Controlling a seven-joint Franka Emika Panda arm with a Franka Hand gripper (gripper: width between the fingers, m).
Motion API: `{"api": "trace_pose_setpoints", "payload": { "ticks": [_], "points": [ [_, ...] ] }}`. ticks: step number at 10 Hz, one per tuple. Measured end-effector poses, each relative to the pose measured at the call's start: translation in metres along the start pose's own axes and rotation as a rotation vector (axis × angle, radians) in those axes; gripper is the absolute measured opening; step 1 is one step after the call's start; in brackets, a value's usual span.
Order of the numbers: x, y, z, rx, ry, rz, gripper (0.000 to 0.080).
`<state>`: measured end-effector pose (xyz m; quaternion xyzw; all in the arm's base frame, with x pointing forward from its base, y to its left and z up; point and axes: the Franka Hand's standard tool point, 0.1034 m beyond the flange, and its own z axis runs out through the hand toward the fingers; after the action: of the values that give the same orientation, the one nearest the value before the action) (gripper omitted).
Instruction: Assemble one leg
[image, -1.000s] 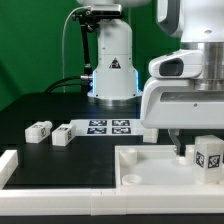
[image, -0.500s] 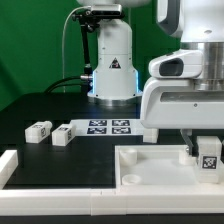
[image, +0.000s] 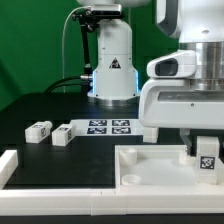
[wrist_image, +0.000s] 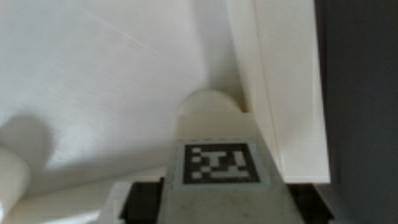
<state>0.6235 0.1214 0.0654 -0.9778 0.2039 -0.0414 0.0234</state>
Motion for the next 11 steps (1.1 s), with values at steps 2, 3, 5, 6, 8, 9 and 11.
{"api": "trace_pose_setpoints", "payload": {
  "ticks": [2, 3, 5, 6, 8, 9, 11],
  "points": [
    [0.0007, 0.0009, 0.0000, 0.010, -0.006, 0.338, 0.0290],
    [0.0009, 0.0011, 0.0000, 0.014, -0.011, 0.451, 0.0290],
    [-0.0009, -0.0009, 0.0003, 0.019, -0.019, 0.729, 0.0290],
    [-0.0015, -0.0018, 0.0004, 0.017, -0.018, 0.831, 0.0290],
    [-0.0016, -0.0017, 0.0006, 0.017, -0.020, 0.811, 0.0315],
    [-0.0022, -0.0023, 0.0005, 0.018, -0.019, 0.771, 0.0535],
    [-0.0078, -0.0063, 0.0009, 0.016, -0.015, 0.594, 0.0613]
  ]
}}
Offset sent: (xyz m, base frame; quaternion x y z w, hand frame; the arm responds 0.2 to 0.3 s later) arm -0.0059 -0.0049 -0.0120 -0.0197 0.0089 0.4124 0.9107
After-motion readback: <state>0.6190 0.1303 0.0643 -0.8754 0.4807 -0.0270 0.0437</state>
